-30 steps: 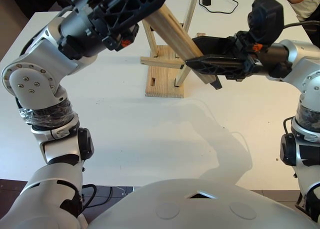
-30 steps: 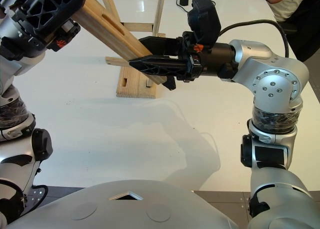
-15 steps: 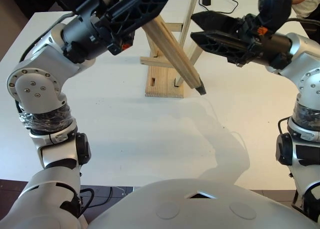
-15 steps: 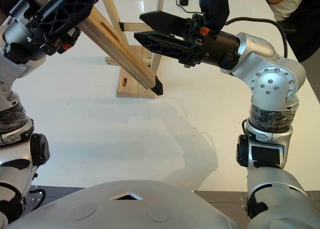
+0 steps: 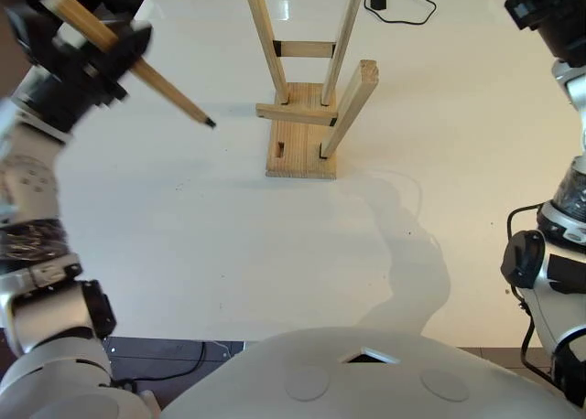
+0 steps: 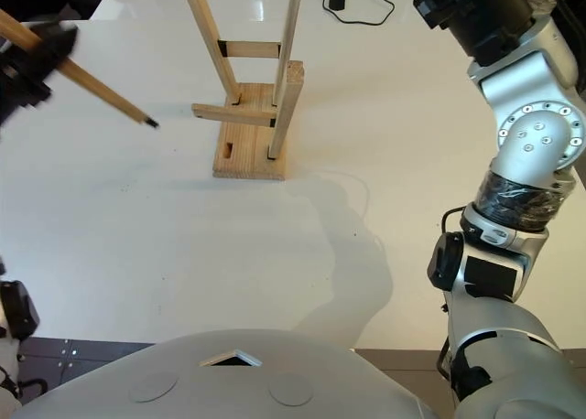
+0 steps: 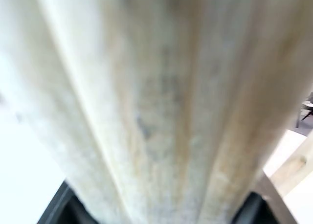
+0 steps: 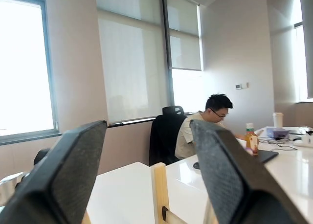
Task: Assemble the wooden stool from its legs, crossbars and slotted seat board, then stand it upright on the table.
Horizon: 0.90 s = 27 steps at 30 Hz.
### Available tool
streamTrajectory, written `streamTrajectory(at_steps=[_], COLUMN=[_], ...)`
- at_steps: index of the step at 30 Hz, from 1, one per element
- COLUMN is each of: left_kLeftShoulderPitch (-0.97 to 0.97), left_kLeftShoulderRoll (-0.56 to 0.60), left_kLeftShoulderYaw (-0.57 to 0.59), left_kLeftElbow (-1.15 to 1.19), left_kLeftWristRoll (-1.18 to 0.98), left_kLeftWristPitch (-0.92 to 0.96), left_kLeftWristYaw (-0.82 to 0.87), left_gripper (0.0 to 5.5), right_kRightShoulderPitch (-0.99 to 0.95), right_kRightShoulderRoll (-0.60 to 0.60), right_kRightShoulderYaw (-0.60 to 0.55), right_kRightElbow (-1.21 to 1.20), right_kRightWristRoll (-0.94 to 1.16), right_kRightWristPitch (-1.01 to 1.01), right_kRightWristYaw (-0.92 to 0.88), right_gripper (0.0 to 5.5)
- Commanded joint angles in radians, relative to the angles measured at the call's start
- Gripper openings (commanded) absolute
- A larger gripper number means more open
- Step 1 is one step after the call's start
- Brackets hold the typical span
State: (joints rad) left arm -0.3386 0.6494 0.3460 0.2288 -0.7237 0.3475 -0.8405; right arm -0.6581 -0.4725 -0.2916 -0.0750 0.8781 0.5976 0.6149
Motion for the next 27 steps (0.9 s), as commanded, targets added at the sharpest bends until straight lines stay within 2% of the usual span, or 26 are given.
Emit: streamTrajectory(at_steps=[1,5,10,13,16,20,27], left_kLeftShoulderPitch=[0.016,0.042,0.122,0.161,0.151,0.077,0.038], left_kLeftShoulderRoll=[-0.129,-0.196,-0.267,-0.285,-0.275,-0.210,-0.290], left_kLeftShoulderYaw=[-0.024,-0.032,-0.161,-0.229,-0.229,-0.248,-0.355], left_kLeftElbow=[0.002,-0.075,-0.222,-0.309,-0.360,-0.394,-0.396], left_kLeftWristRoll=[0.021,-0.017,-0.034,-0.039,-0.031,0.103,0.216], left_kLeftWristPitch=[-0.043,0.005,0.101,0.135,0.135,0.034,-0.109], left_kLeftWristYaw=[0.041,0.058,0.037,0.027,0.031,0.024,0.019], left_gripper=[2.03,2.03,2.03,2.03,2.03,2.03,2.03], right_kRightShoulderPitch=[-0.007,0.018,0.071,0.112,0.141,0.167,0.131], right_kRightShoulderRoll=[0.013,0.022,0.041,0.042,0.040,0.032,0.010], right_kRightShoulderYaw=[0.026,0.029,-0.007,-0.030,-0.032,-0.030,-0.072], right_kRightElbow=[0.096,0.137,0.128,0.139,0.174,0.271,0.645], right_kRightWristRoll=[-0.085,-0.123,-0.133,-0.152,-0.195,-0.274,-0.437], right_kRightWristPitch=[-0.052,-0.073,-0.086,-0.102,-0.124,-0.187,-0.394], right_kRightWristYaw=[-0.005,0.005,-0.034,-0.057,-0.086,-0.103,-0.215], right_gripper=[3.13,3.13,3.13,3.13,3.13,3.13,3.13])
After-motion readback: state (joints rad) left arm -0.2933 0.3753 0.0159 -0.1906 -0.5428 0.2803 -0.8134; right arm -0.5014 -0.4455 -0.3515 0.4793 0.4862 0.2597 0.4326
